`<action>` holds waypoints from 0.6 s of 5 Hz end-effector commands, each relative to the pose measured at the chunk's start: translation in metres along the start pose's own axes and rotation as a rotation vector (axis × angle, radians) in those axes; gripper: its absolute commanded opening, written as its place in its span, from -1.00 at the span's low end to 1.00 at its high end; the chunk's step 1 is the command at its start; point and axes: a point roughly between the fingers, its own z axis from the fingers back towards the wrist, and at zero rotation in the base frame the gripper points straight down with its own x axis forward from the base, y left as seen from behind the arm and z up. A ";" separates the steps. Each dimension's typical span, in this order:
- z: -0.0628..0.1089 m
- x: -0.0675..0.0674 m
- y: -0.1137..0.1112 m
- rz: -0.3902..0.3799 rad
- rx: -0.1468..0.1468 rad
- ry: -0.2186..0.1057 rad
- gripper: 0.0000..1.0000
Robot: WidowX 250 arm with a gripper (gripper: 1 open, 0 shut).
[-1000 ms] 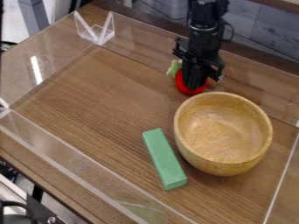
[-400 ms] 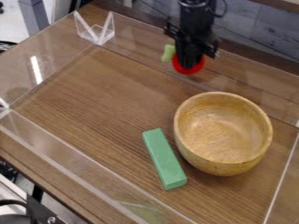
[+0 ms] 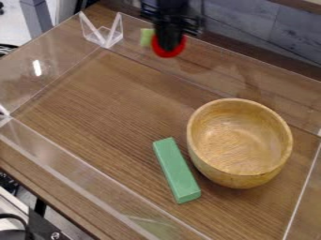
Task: Move the red fruit to the left
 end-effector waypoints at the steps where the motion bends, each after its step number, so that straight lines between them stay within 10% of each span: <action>1: 0.005 0.006 0.017 0.030 0.010 -0.044 -1.00; 3: -0.032 0.003 0.029 0.059 -0.008 0.006 -1.00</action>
